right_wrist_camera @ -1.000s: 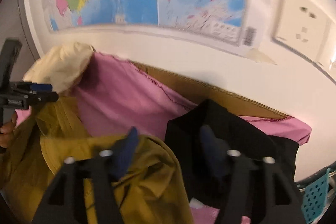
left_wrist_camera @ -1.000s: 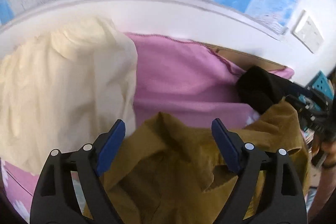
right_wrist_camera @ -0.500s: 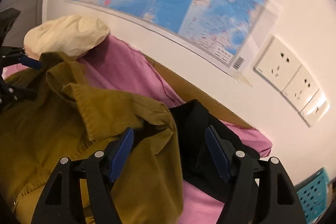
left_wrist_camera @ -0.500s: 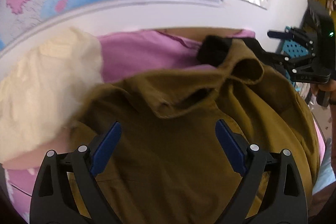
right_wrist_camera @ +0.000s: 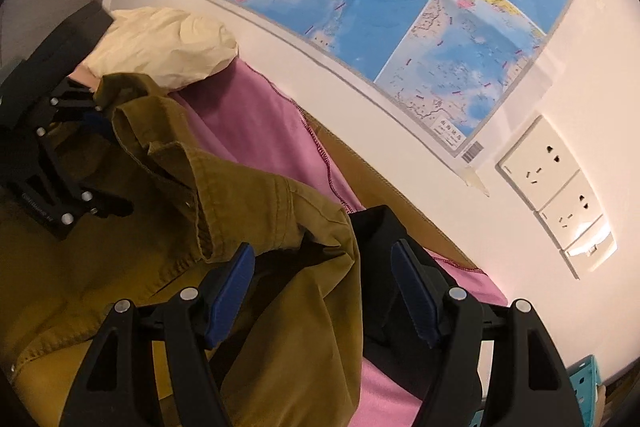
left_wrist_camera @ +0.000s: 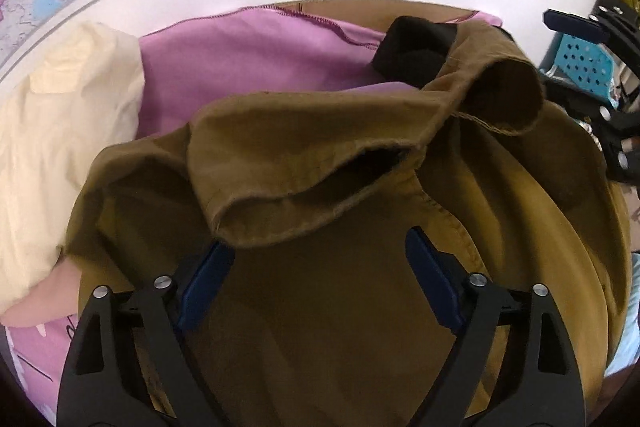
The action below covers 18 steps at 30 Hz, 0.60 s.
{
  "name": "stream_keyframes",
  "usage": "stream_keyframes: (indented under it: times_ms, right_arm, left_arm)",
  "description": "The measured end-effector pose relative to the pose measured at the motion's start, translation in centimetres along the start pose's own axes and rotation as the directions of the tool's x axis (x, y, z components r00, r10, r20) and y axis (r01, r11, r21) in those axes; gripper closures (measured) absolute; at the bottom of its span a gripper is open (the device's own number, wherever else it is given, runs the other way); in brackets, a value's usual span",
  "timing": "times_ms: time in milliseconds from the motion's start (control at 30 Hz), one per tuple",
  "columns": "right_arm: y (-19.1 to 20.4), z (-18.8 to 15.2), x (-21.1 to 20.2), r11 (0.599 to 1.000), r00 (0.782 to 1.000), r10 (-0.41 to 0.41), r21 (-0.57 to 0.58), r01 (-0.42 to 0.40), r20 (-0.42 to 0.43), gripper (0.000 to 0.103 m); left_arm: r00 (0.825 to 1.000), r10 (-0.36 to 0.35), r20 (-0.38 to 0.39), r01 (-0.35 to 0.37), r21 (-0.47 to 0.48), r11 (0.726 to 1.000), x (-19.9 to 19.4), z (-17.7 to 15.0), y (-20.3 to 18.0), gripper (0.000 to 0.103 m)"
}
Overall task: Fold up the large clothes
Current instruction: 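Lower the held shirt onto the pink sheet with both grippers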
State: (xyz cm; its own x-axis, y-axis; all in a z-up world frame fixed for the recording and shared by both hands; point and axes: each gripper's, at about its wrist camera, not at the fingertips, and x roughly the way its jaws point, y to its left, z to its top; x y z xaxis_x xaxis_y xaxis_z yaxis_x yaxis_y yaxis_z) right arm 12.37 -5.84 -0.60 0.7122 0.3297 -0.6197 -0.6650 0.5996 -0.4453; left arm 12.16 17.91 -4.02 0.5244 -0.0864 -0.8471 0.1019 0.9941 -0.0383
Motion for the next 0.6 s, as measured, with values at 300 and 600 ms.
stream_keyframes:
  times_ms: [300,600]
  right_arm:
    - [-1.6,1.0,8.4,0.997,0.989,0.063,0.046,-0.058,-0.131,0.039]
    - [-9.4,-0.2,10.6,0.882,0.976,0.159,0.465,-0.073,-0.150,0.044]
  left_arm:
    - [0.998,0.034,-0.046,-0.041,-0.166,0.985,3.8,6.9,3.2,0.034]
    - [0.999,0.029,-0.034,-0.038,-0.301,0.953,3.8,8.5,4.9,0.027]
